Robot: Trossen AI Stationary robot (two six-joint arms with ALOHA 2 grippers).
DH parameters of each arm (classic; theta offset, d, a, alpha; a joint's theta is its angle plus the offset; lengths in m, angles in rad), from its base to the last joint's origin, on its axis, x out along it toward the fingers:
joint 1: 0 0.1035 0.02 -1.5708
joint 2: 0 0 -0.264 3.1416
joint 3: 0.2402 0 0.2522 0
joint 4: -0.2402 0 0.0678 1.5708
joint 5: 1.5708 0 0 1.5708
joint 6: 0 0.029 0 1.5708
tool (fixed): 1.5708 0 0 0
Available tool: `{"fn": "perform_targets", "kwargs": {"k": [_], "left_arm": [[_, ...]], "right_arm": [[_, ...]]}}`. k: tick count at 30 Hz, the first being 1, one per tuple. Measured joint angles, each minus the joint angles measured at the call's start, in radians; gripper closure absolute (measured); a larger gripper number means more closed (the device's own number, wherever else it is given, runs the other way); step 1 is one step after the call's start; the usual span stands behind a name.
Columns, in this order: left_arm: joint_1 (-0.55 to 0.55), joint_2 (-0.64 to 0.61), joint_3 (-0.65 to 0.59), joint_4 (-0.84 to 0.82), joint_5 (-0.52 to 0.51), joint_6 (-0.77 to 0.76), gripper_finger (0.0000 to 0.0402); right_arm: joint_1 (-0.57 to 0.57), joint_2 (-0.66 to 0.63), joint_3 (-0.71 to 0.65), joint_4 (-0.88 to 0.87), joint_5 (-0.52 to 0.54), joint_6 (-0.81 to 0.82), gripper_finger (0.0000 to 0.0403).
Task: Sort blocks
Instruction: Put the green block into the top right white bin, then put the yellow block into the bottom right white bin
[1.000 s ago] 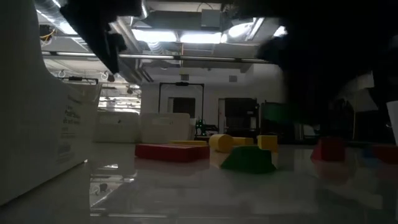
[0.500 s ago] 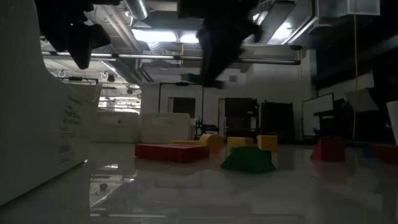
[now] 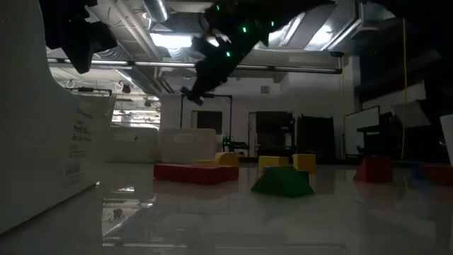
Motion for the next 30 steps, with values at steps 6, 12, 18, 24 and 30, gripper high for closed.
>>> {"fn": "perform_targets", "kwargs": {"k": [6,12,18,24,30], "left_arm": [[-0.039,0.000,-0.006,0.078,0.000,-0.037,0.0194],[-0.087,0.011,-0.008,0.146,0.000,-0.073,0.0194],[-0.131,0.037,-0.008,0.203,-0.014,-0.093,0.0194],[-0.171,0.090,-0.008,0.229,-0.015,-0.135,0.0194],[-0.229,0.136,-0.008,0.231,-0.014,-0.240,0.0194]], "right_arm": [[-0.089,0.047,-0.001,0.063,-0.106,0.065,0.0258],[-0.102,0.098,-0.002,0.069,-0.140,0.079,0.0258],[-0.100,0.134,-0.002,0.089,-0.139,0.076,0.0257],[-0.100,0.136,-0.002,0.096,-0.102,0.075,0.0213],[-0.100,0.136,-0.001,0.110,-0.005,0.081,0.0152]]}}
